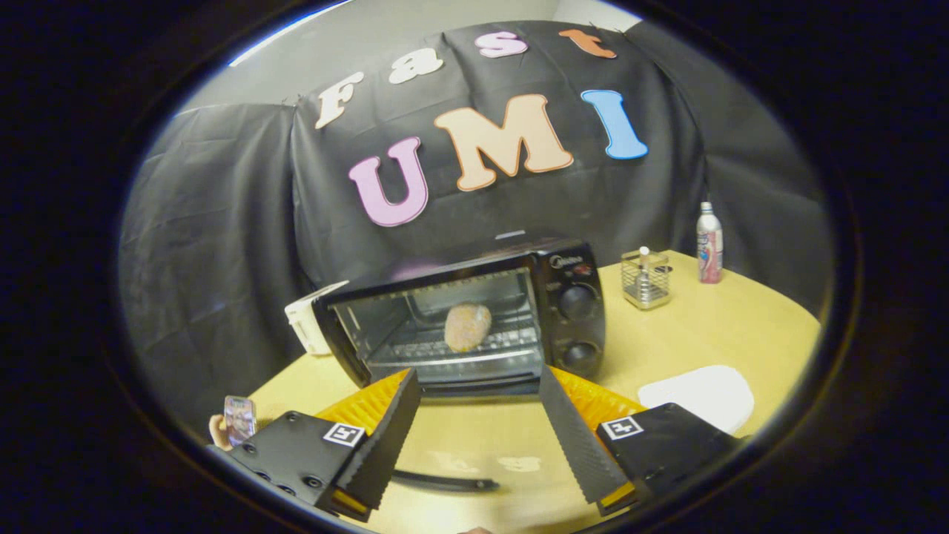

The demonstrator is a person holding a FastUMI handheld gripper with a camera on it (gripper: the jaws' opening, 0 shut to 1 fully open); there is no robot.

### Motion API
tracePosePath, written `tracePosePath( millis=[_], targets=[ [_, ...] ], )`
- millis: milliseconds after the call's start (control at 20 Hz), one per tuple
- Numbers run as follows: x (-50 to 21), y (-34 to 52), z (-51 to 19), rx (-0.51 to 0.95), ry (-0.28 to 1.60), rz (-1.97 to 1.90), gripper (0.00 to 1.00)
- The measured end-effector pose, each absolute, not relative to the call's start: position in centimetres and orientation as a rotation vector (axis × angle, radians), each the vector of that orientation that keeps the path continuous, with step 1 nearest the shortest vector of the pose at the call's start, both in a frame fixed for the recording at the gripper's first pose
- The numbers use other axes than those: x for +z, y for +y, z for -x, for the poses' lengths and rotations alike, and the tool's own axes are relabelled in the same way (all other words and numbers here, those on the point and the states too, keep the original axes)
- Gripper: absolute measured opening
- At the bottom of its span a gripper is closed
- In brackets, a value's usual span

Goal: Open the toaster oven, put the food inside, and close the toaster oven door.

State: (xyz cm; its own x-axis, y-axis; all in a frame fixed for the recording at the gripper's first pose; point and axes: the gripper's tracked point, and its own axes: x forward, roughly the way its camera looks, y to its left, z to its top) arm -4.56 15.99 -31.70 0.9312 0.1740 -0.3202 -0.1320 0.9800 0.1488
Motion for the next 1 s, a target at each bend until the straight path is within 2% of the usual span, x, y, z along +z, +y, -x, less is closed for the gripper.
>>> tracePosePath(
  millis=[200, 450, 1000],
  targets=[
    [-33.8, 14.8, 8.2, 0.113, 0.356, -0.093, 1.0],
    [-37.7, 17.1, 11.2, 0.155, 0.459, -0.121, 0.99],
    [-41.9, 20.2, 11.6, 0.149, 0.497, -0.082, 0.99]
  ],
)
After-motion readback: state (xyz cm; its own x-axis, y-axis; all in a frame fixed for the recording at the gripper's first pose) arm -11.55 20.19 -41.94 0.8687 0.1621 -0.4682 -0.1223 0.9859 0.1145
